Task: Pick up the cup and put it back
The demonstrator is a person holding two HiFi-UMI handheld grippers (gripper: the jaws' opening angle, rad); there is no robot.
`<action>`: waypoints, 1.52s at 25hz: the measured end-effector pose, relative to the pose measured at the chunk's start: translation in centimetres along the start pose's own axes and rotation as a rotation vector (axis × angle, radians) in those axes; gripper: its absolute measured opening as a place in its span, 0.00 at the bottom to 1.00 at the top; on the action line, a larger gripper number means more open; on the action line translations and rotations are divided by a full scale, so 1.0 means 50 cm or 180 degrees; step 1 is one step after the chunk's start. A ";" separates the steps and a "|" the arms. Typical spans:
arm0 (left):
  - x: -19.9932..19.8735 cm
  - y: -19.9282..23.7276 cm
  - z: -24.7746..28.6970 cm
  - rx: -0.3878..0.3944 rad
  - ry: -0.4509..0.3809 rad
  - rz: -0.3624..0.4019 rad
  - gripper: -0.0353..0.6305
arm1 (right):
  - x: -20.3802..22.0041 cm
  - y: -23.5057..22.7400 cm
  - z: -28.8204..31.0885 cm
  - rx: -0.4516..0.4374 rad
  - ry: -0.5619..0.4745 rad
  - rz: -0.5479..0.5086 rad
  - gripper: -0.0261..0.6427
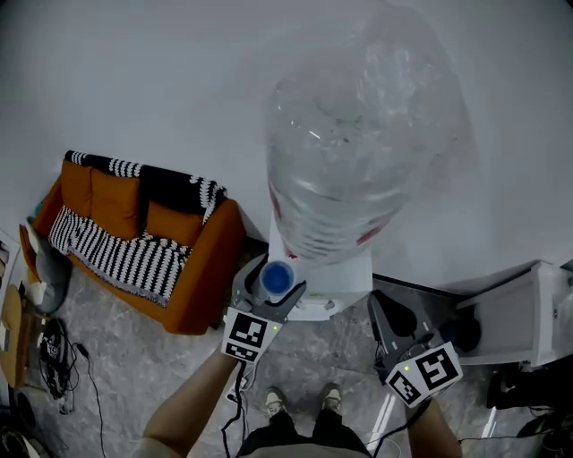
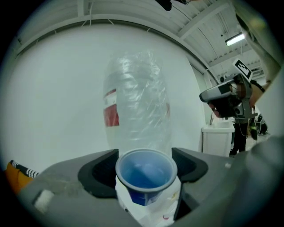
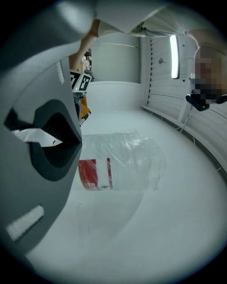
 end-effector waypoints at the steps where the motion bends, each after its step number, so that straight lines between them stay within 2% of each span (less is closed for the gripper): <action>1: 0.012 0.002 0.012 0.0022 0.0022 -0.0033 0.64 | 0.006 -0.001 0.008 -0.0004 0.0022 0.0009 0.04; 8: 0.094 0.001 0.080 0.0149 0.0218 -0.0408 0.64 | 0.044 -0.005 0.043 -0.0014 0.0150 0.0077 0.04; 13: 0.122 -0.005 0.110 0.0229 0.0267 -0.0569 0.64 | 0.070 -0.009 0.051 -0.0003 0.0268 0.0109 0.04; 17: 0.135 -0.002 0.127 0.0259 0.0217 -0.0840 0.64 | 0.085 -0.009 0.049 -0.0015 0.0337 0.0126 0.04; 27: 0.141 -0.006 0.148 0.0268 0.0219 -0.0743 0.64 | 0.112 -0.001 0.038 -0.0020 0.0422 0.0103 0.04; 32: 0.139 -0.011 0.130 0.0275 0.0196 -0.0752 0.72 | 0.109 0.007 0.037 -0.0062 0.0424 0.0029 0.04; 38: 0.129 -0.016 0.102 0.0275 0.0196 -0.0746 0.73 | 0.091 0.013 0.034 -0.0097 0.0376 -0.0023 0.04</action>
Point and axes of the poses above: the fingertips, and each gripper's own axes: z forward along the fingers, y to its left, x out of its underside, the point moved 8 cm from there along -z, backward along the fingers, and after that the axes turned 8 degrees about y, right-handed, at the moved point
